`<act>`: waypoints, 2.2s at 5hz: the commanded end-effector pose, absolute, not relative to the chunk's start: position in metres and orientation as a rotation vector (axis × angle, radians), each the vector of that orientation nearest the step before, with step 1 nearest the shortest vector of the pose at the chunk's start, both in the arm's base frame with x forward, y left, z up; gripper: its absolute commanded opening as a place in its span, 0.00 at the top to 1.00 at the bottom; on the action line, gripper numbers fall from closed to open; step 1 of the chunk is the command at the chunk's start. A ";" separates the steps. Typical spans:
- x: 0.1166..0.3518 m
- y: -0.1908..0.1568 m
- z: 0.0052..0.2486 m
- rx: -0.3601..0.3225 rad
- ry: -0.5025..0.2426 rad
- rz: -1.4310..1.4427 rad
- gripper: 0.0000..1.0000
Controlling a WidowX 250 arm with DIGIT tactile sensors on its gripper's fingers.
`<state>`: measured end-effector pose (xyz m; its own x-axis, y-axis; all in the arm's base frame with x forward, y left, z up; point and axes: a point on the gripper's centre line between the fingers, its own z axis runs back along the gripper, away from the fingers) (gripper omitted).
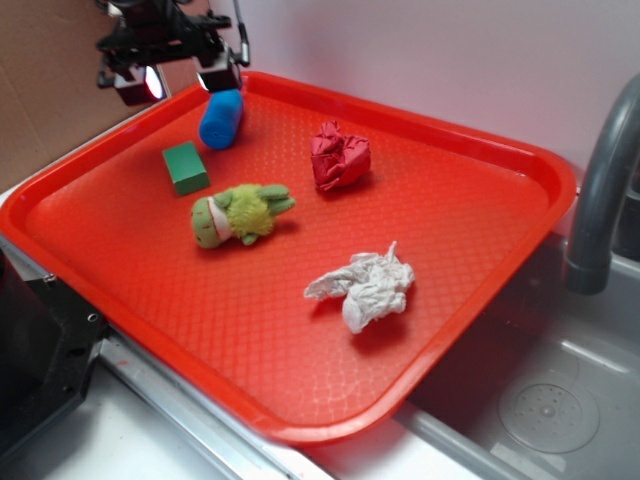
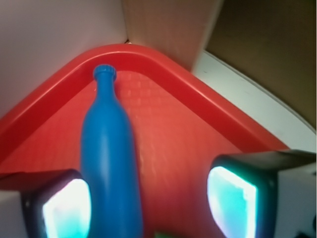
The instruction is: Grab the blue bottle.
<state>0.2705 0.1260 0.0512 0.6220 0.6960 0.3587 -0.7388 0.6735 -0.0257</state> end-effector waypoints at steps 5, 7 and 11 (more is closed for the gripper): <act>0.300 0.131 0.053 0.125 -0.325 0.804 1.00; 0.280 0.100 0.128 0.011 -0.216 0.692 1.00; 0.175 0.006 0.212 -0.093 -0.069 0.389 1.00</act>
